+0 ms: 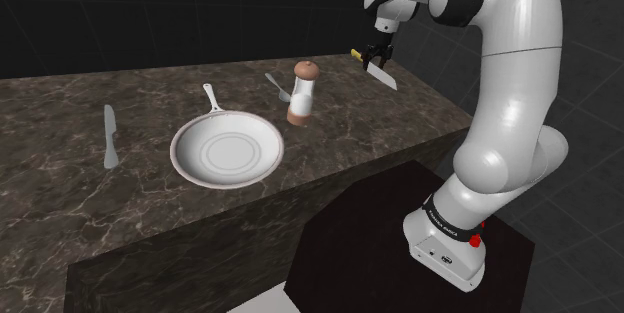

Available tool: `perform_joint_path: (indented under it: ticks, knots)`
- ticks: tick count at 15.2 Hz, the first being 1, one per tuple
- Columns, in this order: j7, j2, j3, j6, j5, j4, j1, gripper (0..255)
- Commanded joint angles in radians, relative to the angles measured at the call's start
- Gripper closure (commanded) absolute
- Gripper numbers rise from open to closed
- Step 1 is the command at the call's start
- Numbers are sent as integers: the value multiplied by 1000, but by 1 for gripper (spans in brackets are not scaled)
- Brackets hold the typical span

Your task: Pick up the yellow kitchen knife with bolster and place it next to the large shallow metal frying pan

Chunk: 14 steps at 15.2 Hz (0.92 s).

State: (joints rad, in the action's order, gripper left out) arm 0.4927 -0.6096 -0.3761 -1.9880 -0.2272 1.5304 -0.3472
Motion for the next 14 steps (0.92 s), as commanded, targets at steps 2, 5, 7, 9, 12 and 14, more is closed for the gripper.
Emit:
perform_joint_path:
  ticks: [2, 5, 7, 9, 12, 14]
  knots:
    - [0, 0, 0, -1, 0, 1, 0, 0]
    - [0, 0, 0, -1, 0, 0, 0, 255]
    - [0, 0, 0, -1, 0, 0, 0, 255]
    - [0, 0, 0, -1, 0, 0, 0, 255]
    - [0, 0, 0, -1, 0, 1, 0, 255]
    - [-1, 6, -1, 9, 2, -4, 1, 255]
